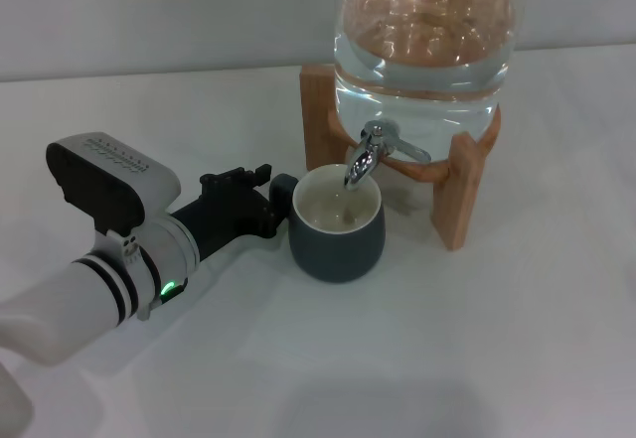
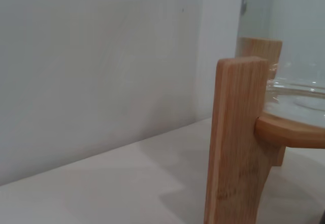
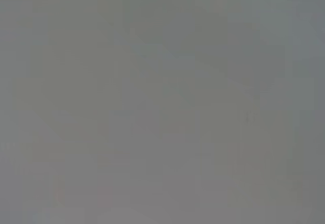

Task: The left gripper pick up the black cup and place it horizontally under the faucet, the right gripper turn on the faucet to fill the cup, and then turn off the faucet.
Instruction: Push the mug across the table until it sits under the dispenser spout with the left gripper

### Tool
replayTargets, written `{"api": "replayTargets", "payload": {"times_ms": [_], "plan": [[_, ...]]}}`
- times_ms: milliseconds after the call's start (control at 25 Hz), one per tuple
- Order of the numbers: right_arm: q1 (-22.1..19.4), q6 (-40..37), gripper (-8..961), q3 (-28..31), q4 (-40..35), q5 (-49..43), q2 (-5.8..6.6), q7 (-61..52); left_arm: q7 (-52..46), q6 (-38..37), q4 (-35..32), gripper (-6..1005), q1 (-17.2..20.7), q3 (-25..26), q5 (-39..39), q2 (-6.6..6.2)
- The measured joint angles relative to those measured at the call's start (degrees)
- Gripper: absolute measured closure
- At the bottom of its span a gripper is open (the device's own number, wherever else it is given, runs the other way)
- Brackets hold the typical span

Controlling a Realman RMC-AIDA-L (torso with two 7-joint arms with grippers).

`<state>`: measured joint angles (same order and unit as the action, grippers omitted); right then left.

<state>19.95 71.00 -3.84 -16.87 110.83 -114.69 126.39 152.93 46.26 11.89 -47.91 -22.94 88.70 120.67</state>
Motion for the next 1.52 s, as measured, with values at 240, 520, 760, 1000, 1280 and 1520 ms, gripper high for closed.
{"api": "replayTargets", "payload": {"times_ms": [240,520,760,1000,1280,1520], "plan": [[0.00,-0.07,111,0.05,0.00,0.00,0.00,0.00,0.00,-0.03,-0.03,631,-0.12,0.00,-0.02,0.01],[-0.09,-0.07,111,0.05,0.00,0.00,0.00,0.00,0.00,0.33,0.21,631,-0.12,0.00,-0.43,0.01],[-0.13,-0.07,111,-0.03,0.00,0.00,0.00,0.00,0.07,0.43,0.47,631,0.09,0.00,-0.46,0.09],[-0.19,-0.07,112,-0.01,0.00,0.00,0.00,0.00,-0.28,0.51,0.98,631,0.28,0.04,-0.46,0.03],[-0.36,-0.06,112,0.06,0.00,0.00,0.00,0.00,-0.32,0.19,1.74,631,0.18,0.08,-0.45,-0.08],[-0.35,-0.01,112,0.07,0.00,-0.01,0.00,0.00,-0.35,-0.13,1.63,631,0.80,0.76,-0.14,-0.17]]}}
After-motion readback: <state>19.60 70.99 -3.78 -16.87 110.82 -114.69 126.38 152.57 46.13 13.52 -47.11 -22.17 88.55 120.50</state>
